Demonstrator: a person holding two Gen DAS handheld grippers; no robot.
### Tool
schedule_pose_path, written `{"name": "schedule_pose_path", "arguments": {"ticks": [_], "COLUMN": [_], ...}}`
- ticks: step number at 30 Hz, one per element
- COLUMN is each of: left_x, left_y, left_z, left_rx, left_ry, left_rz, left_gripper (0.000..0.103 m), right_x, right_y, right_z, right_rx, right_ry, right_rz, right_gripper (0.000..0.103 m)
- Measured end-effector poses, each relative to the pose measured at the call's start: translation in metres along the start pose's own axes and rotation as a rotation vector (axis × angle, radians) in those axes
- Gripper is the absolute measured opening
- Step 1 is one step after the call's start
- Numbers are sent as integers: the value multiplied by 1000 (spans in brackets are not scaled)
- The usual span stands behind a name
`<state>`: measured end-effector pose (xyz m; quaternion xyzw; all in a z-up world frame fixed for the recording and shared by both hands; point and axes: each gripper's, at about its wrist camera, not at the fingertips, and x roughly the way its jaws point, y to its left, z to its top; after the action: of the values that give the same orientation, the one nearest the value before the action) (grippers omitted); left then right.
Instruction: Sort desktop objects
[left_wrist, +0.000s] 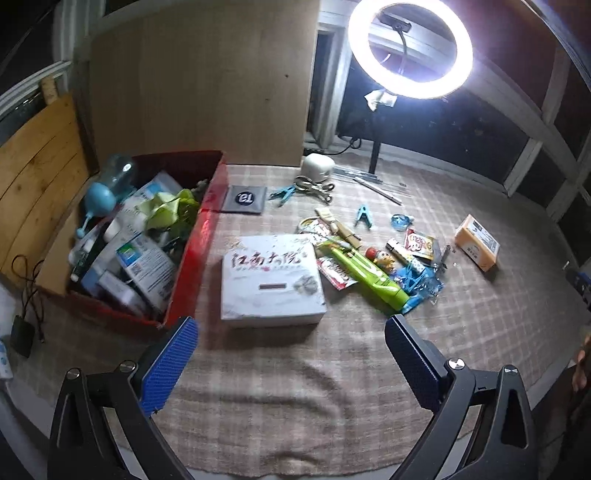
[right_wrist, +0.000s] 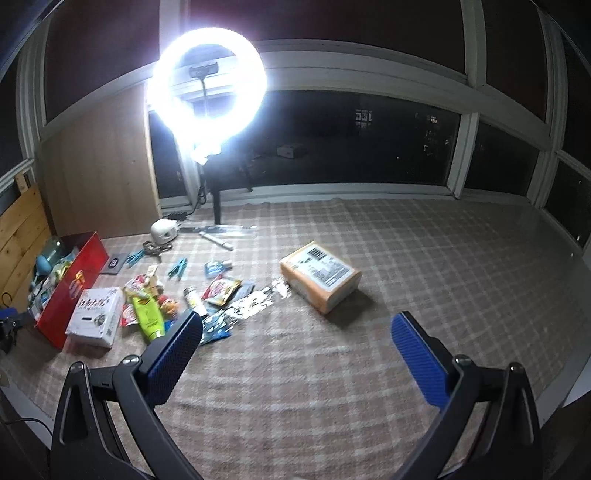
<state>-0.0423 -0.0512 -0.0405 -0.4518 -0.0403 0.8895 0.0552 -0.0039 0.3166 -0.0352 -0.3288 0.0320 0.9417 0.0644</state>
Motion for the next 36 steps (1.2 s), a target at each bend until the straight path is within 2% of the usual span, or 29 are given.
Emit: {"name": "schedule_pose_path", "arguments": {"ticks": [2, 4, 9, 11, 14, 16, 19, 21, 23, 25, 27, 29, 31, 32, 33, 36], "left_x": [4, 5, 6, 13, 32, 51, 79, 104, 127, 151, 175, 197, 215, 224, 229, 245], "left_y": [-10, -21, -54, -70, -108, -140, -184, -214, -238, -264, -283, -301, -313, -320, -325, -339], "left_z": [14, 30, 79, 92, 108, 115, 120, 124, 126, 127, 130, 133, 134, 133, 132, 127], "left_rx": [27, 49, 151, 199, 309, 367, 411, 428, 454, 510, 541, 565, 591, 601, 607, 656], "left_ry": [-10, -33, -121, -117, -87, -78, -63, -30, -5, 15, 55, 94, 130, 164, 175, 198], "left_rz": [-15, -26, -42, -59, -120, -132, -165, -215, -234, -228, -238, -257, -282, -322, -349, -379], "left_gripper": [99, 93, 94, 94, 94, 94, 94, 94, 92, 85, 54, 42, 39, 38, 32, 30], "right_x": [2, 3, 4, 9, 23, 43, 74, 94, 116, 136, 154, 172, 187, 195, 200, 214], "right_y": [-10, -20, -44, -53, -64, -71, -79, -82, -85, -85, -90, -94, -97, -99, -100, -101], "right_z": [12, 25, 55, 60, 59, 53, 43, 37, 32, 28, 23, 17, 13, 11, 10, 8], "right_rx": [14, 23, 49, 57, 83, 119, 185, 221, 252, 273, 302, 329, 352, 366, 384, 403], "right_ry": [-14, -22, -54, -49, -26, 9, 60, 91, 129, 168, 201, 236, 267, 280, 288, 306], "right_rz": [-13, -24, -55, -72, -94, -99, -92, -85, -79, -69, -52, -34, -13, 1, 12, 34], "right_gripper": [103, 103, 103, 103, 103, 102, 101, 99, 91, 83, 79, 67, 61, 61, 61, 61]}}
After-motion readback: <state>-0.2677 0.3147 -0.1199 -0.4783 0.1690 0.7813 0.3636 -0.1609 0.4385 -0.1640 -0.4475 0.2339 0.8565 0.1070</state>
